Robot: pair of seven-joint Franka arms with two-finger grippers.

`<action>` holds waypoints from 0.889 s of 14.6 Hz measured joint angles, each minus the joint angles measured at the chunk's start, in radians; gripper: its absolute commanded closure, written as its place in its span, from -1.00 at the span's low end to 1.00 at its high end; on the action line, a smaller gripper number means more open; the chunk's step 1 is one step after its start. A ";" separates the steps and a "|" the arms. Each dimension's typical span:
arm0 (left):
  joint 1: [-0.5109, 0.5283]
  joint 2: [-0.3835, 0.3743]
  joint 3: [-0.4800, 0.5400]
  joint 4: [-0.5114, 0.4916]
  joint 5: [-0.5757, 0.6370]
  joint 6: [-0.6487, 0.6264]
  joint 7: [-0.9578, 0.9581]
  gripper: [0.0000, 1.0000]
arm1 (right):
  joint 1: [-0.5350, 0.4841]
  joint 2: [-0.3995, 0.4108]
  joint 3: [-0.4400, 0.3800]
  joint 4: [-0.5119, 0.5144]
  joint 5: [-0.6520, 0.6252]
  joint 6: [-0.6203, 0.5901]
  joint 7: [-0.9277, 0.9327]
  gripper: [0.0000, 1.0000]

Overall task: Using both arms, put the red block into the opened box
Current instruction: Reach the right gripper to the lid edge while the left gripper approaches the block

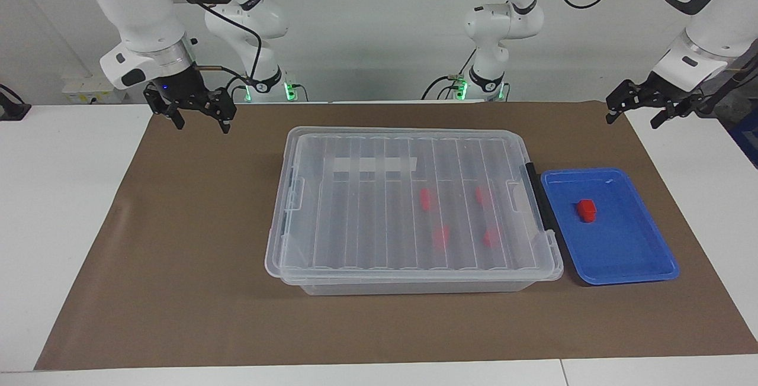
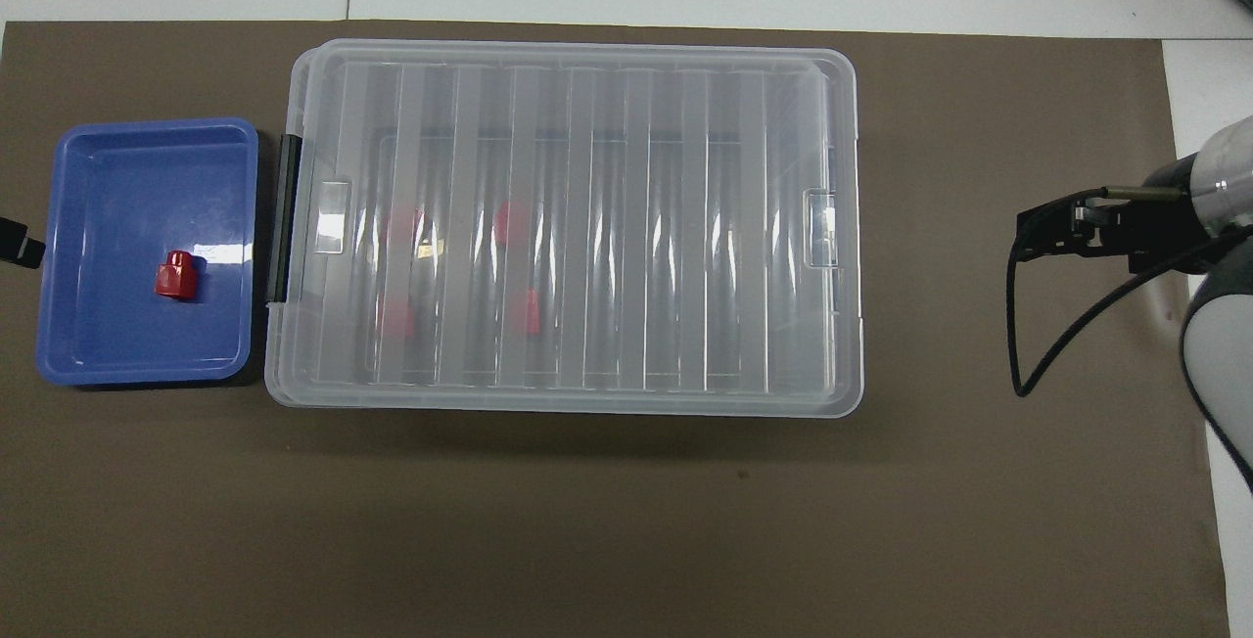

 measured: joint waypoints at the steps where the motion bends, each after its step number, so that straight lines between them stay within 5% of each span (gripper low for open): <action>1: 0.000 0.000 0.000 0.000 0.000 0.000 0.000 -1.00 | 0.000 0.000 0.000 0.000 0.000 0.000 0.000 -1.00; 10: 0.006 -0.006 0.006 -0.012 0.002 0.001 -0.002 -1.00 | 0.038 0.000 0.004 -0.080 0.001 0.170 0.024 -0.97; 13: 0.015 -0.032 0.007 -0.104 0.012 0.148 -0.002 -1.00 | 0.094 0.013 0.005 -0.136 0.001 0.265 0.072 -0.90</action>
